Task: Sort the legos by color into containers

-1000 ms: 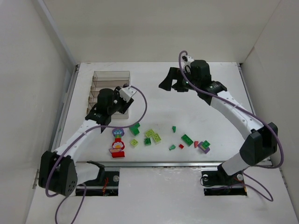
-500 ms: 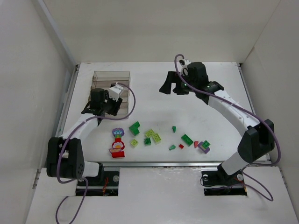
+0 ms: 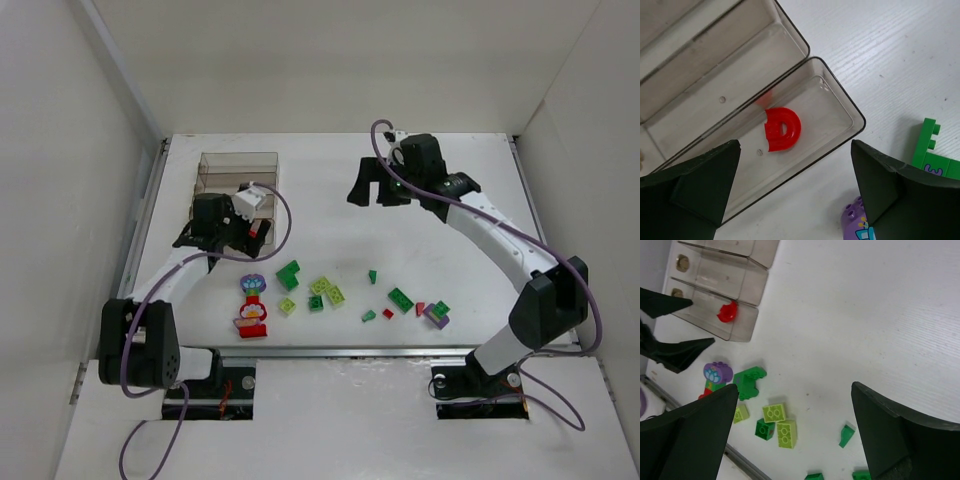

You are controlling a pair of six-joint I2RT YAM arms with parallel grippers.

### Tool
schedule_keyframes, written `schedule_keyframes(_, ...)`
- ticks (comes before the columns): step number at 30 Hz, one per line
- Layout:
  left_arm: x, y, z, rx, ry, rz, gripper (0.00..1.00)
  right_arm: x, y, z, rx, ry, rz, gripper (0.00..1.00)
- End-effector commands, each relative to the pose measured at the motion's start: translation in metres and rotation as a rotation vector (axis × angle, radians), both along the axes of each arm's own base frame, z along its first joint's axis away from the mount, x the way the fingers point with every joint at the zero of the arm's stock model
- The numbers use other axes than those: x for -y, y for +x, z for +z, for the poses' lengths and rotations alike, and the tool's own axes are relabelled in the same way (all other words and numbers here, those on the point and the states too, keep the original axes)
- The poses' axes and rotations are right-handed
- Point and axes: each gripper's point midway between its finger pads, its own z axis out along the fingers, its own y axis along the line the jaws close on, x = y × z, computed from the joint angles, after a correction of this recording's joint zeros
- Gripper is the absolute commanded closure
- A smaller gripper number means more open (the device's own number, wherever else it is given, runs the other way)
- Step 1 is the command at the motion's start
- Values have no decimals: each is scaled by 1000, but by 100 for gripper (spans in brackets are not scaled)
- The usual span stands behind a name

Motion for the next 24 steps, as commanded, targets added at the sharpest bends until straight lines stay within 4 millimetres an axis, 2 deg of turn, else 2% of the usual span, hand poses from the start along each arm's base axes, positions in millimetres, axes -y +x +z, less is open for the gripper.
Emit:
schedule_keyframes(1,1,22,68,189,-49,37,9,22,-6,12,36,-68,-59,0)
schedule_keyframes(3,5,26,99,260,-63,40,9,36,-21,1,-9,-109,-92,0)
schedule_keyframes(4,10,25,110,288,-69,26,9,44,-24,-13,-40,-147,-114,0)
schedule_keyframes(5,15,19,126,335,-71,5,9,53,-38,-35,-99,-191,-121,0)
schedule_keyframes(7,21,13,142,384,-68,-23,8,61,-52,-62,-181,-224,-140,4)
schedule_keyframes(8,24,6,158,432,-70,-38,8,67,-64,-86,-240,-251,-142,10)
schedule_keyframes(9,30,0,155,438,-63,-65,6,66,-67,-98,-264,-250,-141,13)
schedule_keyframes(10,33,-5,156,445,-67,-76,0,63,-73,-108,-279,-262,-127,16)
schedule_keyframes(12,41,-20,162,470,-79,-106,0,53,-82,-123,-296,-281,-99,22)
schedule_keyframes(13,42,-27,158,465,-80,-115,0,45,-87,-128,-296,-302,-85,23)
schedule_keyframes(14,42,-29,151,443,-84,-111,0,39,-89,-132,-298,-307,-68,23)
schedule_keyframes(15,47,-34,159,466,-92,-127,0,34,-90,-134,-296,-319,-56,25)
schedule_keyframes(16,49,-39,152,445,-95,-131,0,30,-94,-145,-319,-340,-39,28)
schedule_keyframes(17,48,-39,147,436,-89,-123,0,23,-93,-145,-312,-339,-26,30)
schedule_keyframes(19,52,-46,150,436,-98,-129,0,16,-92,-158,-327,-343,-7,37)
schedule_keyframes(21,52,-47,147,422,-102,-125,0,14,-91,-166,-343,-347,-14,40)
schedule_keyframes(23,52,-50,147,419,-99,-126,0,21,-93,-181,-382,-390,-37,45)
schedule_keyframes(24,52,-51,145,405,-105,-122,0,23,-92,-183,-385,-405,-46,48)
